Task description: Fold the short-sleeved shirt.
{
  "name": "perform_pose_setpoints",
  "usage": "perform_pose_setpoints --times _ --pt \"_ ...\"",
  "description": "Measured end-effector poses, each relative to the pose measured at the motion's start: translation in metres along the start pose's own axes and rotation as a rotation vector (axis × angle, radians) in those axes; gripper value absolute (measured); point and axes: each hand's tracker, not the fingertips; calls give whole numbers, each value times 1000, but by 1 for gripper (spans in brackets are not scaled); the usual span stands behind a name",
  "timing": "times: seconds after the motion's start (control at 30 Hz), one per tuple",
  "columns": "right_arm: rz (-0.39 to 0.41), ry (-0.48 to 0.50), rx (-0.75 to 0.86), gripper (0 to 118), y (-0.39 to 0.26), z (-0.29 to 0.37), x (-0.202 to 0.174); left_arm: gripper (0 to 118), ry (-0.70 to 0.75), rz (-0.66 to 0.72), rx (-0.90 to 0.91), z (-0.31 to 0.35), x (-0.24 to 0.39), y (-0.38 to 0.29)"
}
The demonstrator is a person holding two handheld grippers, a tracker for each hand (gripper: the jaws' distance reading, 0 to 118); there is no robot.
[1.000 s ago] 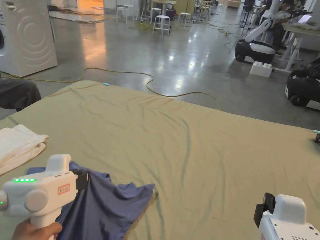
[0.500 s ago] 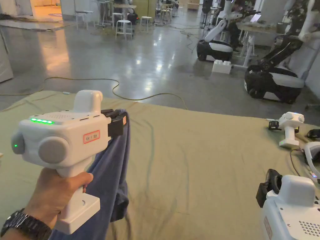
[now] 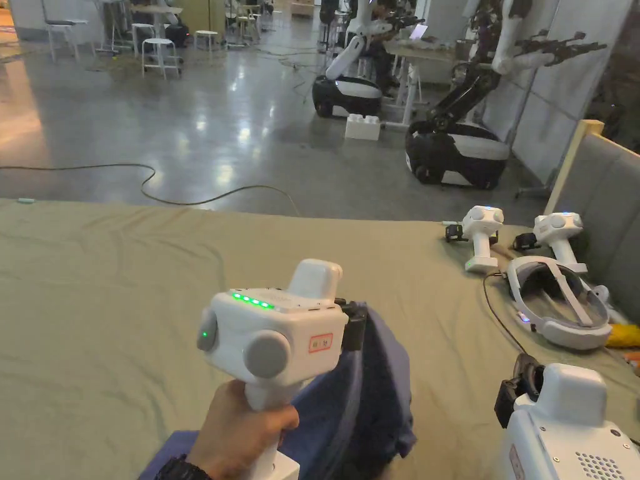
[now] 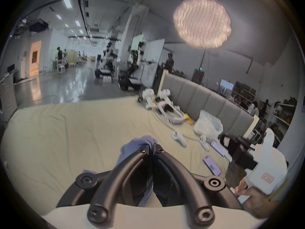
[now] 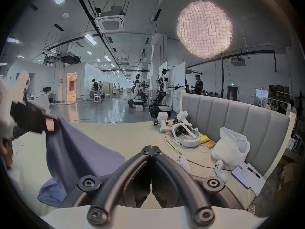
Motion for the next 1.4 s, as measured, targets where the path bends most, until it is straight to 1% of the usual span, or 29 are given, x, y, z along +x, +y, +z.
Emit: perform_pose_setpoints --times 0.07,0.1,0.17,0.2,0.23,0.33,0.4,0.5,0.6,0.67,0.73,0.77,0.8,0.83,0.87,0.93,1.0,1.13,1.17,1.3,1.4 --pt "8 -14 -21 0 -8 -1 6 7 -13 22 -57 -21 3 -22" --pt "10 -19 -32 0 -11 -2 9 11 -16 34 -89 -29 5 -33" --pt "9 -26 -48 0 -17 -4 13 39 -34 38 -118 -38 5 -49" --pt "8 -30 -60 0 -20 -4 14 49 -36 47 -124 -41 3 -55" --pt "7 -30 -69 0 -21 -5 15 55 -44 62 -130 -40 2 -58" --pt "3 -26 -84 0 -24 -7 15 57 -57 103 -79 -25 -5 -60" --pt "6 -17 -88 0 -24 -8 11 64 2 96 -8 -7 -11 -54" --pt "9 6 -76 0 -19 -8 0 64 82 81 91 26 -22 -47" --pt "16 36 -55 0 -13 -9 -14 64 192 71 179 60 -37 -47" --pt "17 58 -37 0 -9 -9 -25 63 294 54 217 81 -48 -51" --pt "18 76 -20 0 -6 -10 -37 59 359 49 244 98 -58 -57" --pt "20 89 -8 0 -5 -10 -43 51 373 47 256 107 -64 -62" --pt "22 98 5 0 -4 -9 -48 39 379 48 255 114 -69 -66" --pt "24 103 20 0 -3 -9 -54 26 421 54 253 120 -74 -70" --pt "26 107 32 0 -2 -8 -60 19 456 65 249 125 -78 -73" --pt "23 123 57 0 1 -6 -69 1 484 83 263 135 -87 -82" --pt "26 131 85 0 4 -5 -78 0 556 108 287 143 -93 -88" --pt "27 143 104 0 11 -6 -89 0 558 146 257 155 -108 -98" --pt "26 150 100 0 12 -7 -90 0 600 172 226 155 -112 -101" --pt "33 159 80 0 11 -10 -92 0 532 317 10 147 -147 -120" --pt "42 163 55 0 7 -13 -91 0 513 354 -148 136 -166 -140"
